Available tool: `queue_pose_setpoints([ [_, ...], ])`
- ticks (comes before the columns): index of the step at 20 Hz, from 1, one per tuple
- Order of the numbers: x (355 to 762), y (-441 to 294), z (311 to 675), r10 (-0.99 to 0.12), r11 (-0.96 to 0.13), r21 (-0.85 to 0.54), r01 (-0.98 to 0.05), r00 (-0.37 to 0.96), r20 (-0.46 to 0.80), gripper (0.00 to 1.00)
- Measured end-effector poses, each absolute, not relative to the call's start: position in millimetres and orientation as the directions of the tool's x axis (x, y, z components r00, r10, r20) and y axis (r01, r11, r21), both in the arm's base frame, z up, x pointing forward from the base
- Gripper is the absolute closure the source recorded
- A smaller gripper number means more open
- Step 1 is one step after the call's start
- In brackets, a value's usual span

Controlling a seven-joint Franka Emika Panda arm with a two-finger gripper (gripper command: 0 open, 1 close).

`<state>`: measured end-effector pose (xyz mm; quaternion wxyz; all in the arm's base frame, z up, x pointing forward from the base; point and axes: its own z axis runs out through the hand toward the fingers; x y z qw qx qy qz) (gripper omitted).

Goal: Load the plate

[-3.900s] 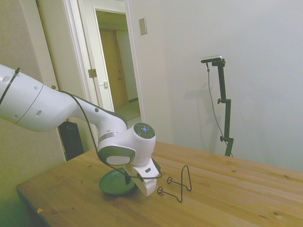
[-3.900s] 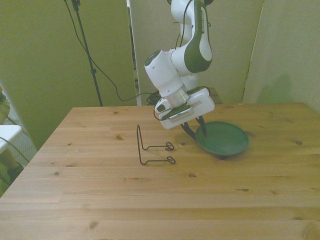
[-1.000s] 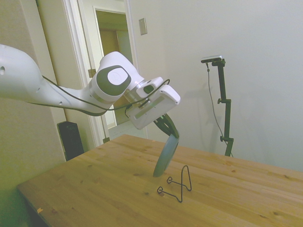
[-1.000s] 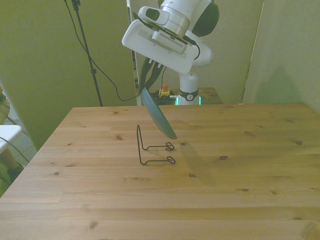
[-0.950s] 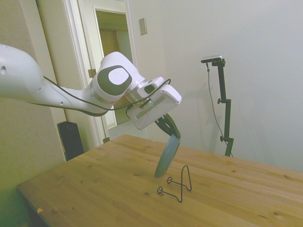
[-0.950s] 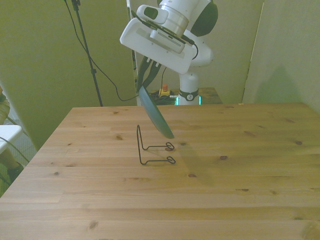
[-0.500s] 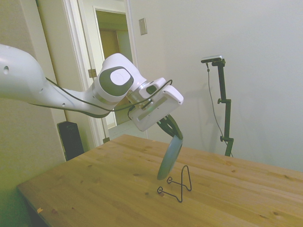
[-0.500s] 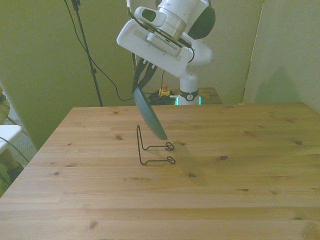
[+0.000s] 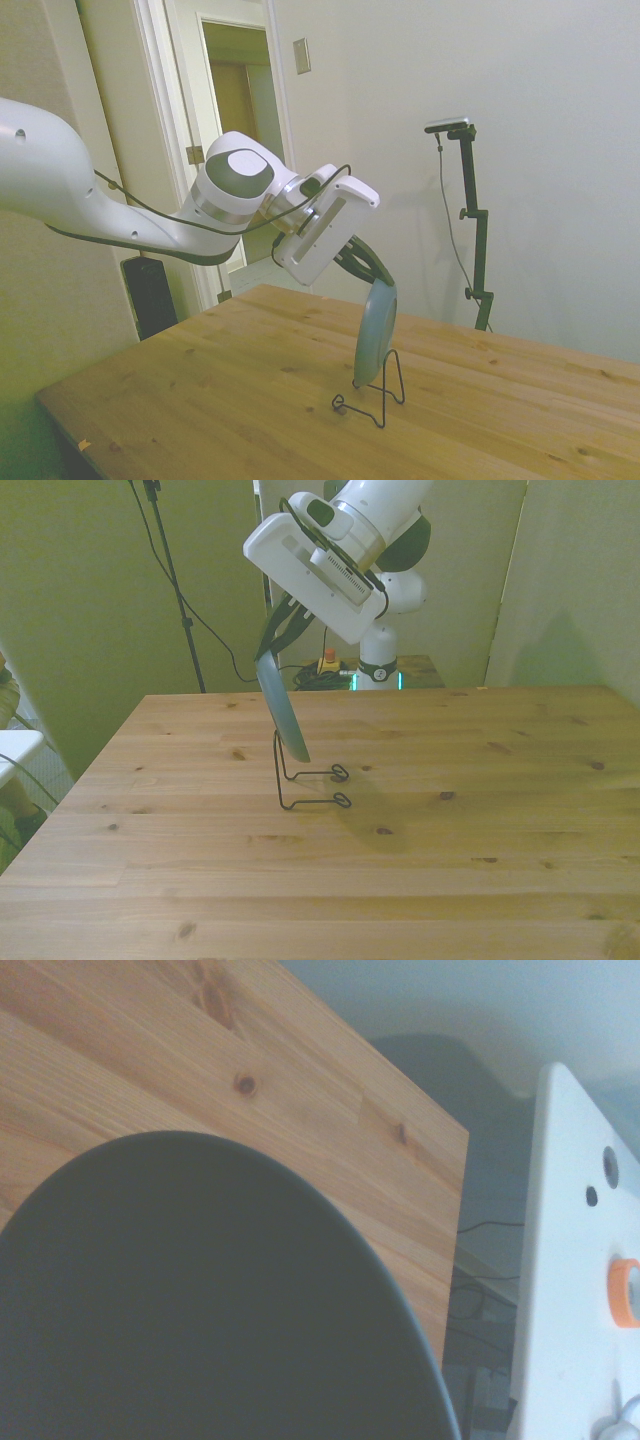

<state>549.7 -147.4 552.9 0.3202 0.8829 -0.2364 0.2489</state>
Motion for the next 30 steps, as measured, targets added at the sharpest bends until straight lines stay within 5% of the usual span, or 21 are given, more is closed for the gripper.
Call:
queue_pose_setpoints([
  [17, 558.6, -134.6, 507.1, -0.260, -0.680, 0.463, -0.569, 0.777, 0.573, 1.00],
  [18, 559.5, -133.5, 505.4, -0.260, -0.681, 0.462, -0.568, 0.778, 0.572, 0.00],
  [30, 565.3, -131.0, 503.4, -0.268, -0.679, 0.452, -0.578, 0.769, 0.581, 0.00],
])
